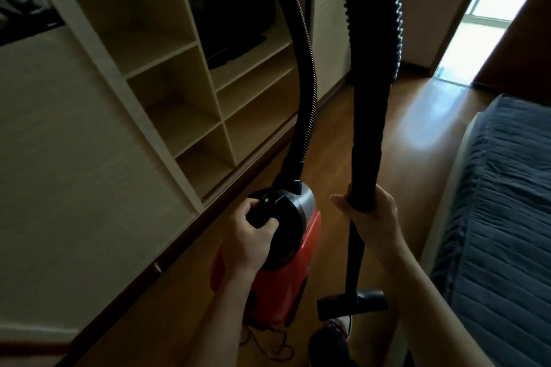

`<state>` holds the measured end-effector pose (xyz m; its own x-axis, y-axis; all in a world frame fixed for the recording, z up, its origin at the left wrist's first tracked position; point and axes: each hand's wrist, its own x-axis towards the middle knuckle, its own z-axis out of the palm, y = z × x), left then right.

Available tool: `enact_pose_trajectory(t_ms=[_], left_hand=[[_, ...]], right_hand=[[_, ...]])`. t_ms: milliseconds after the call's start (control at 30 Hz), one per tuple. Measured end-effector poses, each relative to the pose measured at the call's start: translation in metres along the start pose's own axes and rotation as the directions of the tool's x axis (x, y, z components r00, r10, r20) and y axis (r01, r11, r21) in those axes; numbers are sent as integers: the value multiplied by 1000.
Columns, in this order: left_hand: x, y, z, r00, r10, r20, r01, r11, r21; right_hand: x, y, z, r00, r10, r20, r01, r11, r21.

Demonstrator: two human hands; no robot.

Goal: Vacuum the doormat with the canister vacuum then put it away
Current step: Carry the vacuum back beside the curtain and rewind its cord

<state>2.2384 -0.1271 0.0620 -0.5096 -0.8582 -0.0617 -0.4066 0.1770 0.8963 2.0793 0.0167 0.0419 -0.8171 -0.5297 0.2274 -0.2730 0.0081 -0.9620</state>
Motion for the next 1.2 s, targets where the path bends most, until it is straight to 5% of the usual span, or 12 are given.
enact_pose_trajectory(t_ms=[633,1200], left_hand=[[218,140,204,982,107,153,-100,994,-49],[499,187,310,927,153,343,-120,986,-118]], right_hand=[[260,66,-116,983,-87,-164,77,995,-71],[529,140,-75,959,-45,-280,-1,987,-162]])
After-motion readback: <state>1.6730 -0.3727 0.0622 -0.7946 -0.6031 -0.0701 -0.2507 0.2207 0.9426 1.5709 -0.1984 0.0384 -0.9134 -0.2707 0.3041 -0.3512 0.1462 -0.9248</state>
